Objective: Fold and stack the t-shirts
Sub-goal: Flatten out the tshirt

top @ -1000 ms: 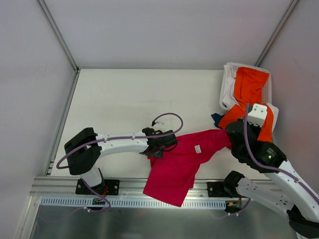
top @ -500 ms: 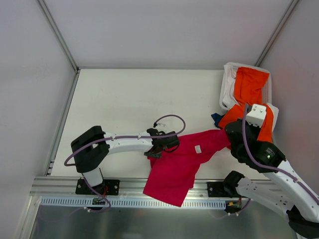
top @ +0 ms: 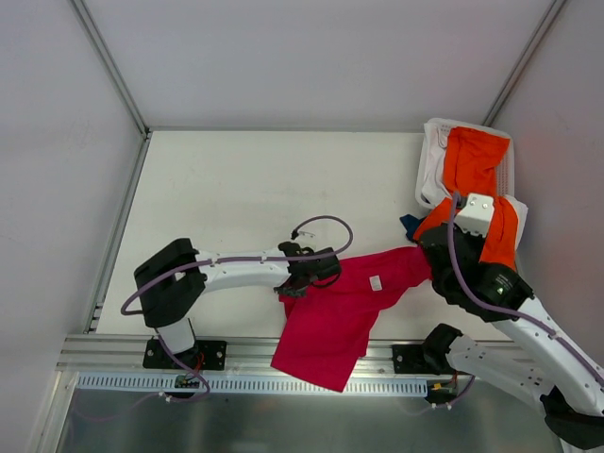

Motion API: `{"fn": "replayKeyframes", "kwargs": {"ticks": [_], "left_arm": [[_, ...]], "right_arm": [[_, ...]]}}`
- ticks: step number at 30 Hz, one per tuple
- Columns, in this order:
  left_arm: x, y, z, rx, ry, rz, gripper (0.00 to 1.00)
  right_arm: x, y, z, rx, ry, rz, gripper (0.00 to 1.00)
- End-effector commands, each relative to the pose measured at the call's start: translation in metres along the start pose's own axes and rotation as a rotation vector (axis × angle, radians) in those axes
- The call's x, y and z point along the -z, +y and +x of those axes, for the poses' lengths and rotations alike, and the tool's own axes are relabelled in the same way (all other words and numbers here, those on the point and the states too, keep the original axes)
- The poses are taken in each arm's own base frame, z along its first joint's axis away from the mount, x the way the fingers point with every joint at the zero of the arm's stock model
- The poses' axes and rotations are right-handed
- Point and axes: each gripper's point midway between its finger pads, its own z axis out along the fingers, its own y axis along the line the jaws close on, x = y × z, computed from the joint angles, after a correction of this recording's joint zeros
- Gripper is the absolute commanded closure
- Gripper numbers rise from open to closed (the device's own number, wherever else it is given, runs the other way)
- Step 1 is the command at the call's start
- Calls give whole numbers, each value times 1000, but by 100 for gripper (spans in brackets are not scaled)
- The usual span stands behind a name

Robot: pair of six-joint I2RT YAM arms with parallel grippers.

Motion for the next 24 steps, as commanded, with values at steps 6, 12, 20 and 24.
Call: {"fn": "replayKeyframes", "kwargs": {"ticks": [6, 12, 20, 24], "left_arm": [[178, 111, -114, 12, -433, -106, 100], [264, 168, -148, 32, -629, -94, 100], [351, 249, -166, 102, -829, -141, 100], [392, 273, -170, 177, -958, -10, 100]], "right_arm": [[35, 87, -77, -46, -25, -521, 99], [63, 107, -128, -51, -79, -713, 100], [88, 71, -204, -107, -257, -750, 99], [106, 50, -235, -141, -382, -794, 100]]}}
